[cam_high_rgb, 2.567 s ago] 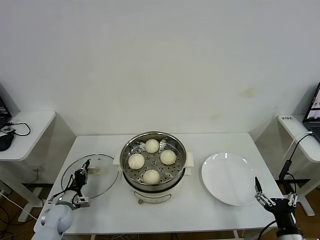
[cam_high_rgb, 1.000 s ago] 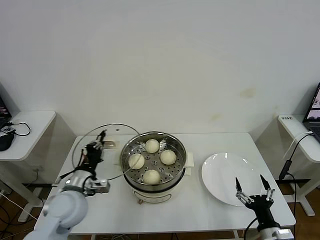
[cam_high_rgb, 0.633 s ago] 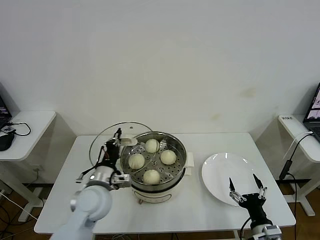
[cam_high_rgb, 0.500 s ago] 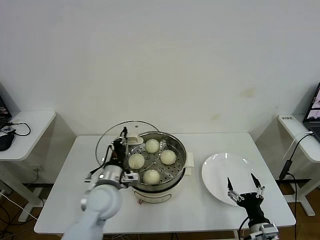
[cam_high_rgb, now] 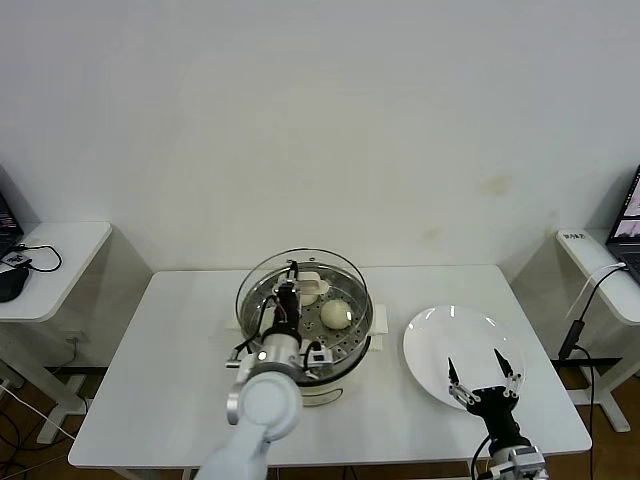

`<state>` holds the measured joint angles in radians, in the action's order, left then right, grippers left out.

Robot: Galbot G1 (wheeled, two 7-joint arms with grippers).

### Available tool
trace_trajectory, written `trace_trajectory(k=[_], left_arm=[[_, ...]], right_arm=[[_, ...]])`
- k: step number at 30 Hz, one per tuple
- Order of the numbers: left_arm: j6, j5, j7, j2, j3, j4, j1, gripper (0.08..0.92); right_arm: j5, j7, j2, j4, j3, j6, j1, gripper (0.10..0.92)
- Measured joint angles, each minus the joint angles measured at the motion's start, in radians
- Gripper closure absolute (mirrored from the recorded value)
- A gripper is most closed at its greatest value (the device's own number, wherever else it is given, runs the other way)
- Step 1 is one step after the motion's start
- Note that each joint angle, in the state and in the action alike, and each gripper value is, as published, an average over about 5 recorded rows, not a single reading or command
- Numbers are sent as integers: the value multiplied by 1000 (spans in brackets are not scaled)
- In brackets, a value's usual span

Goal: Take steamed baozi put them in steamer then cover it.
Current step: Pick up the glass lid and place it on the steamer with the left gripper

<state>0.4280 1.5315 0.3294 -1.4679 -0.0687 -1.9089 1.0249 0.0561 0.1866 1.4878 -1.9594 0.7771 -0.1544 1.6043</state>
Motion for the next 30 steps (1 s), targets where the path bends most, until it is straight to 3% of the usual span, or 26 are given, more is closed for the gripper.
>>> trace_trajectory(k=[7, 30], left_arm=[[-12, 65, 10, -41, 10, 20, 19, 864], [-32, 128, 13, -75, -12, 51, 49, 864]], right_arm=[[6, -2, 0, 1, -3, -1, 2, 203], [13, 0, 1, 3, -14, -9, 10, 203]])
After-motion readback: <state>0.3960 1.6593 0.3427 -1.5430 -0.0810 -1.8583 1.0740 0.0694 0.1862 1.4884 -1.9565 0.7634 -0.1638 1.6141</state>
